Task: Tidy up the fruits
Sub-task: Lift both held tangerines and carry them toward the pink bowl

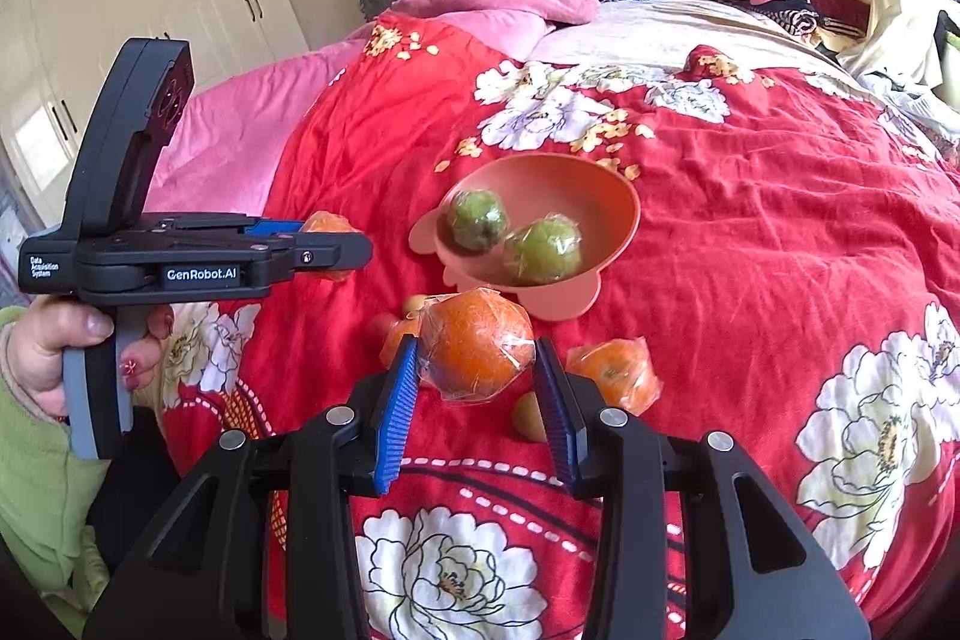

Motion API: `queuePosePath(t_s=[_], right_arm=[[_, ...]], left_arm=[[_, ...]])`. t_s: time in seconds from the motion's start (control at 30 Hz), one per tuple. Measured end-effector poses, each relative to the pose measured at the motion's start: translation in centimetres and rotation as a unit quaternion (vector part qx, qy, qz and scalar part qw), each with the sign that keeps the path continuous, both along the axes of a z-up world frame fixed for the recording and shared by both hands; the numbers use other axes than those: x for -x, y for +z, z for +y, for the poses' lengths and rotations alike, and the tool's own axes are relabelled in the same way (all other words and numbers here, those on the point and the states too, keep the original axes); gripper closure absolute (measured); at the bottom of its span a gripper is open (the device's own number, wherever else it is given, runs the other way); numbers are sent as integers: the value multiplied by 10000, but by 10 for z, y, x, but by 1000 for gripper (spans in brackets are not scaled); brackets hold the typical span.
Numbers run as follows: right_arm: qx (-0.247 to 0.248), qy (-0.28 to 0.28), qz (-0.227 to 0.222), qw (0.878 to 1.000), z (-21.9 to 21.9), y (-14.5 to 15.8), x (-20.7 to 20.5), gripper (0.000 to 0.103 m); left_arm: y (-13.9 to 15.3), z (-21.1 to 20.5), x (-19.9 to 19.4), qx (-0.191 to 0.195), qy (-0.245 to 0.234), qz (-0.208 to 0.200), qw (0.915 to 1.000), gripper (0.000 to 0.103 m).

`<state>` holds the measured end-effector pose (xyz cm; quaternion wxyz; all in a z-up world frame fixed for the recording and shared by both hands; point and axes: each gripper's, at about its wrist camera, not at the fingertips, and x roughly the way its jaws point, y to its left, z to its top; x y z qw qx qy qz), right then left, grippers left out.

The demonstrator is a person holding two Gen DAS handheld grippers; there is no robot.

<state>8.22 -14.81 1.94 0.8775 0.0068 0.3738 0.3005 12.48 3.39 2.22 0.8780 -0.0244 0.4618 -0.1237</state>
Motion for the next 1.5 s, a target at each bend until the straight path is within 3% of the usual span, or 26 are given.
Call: queuePosePath(t_s=[1.03,1.5], right_arm=[[-82,-248,-383,9989,-22,38,-42,66],[29,-263,-243,9994,-14,29,-72,66]], left_arm=[[-2,-35,-32,-143,-302,115,9994,70],[-24,-38,-54,-135,-321,322,9989,70]])
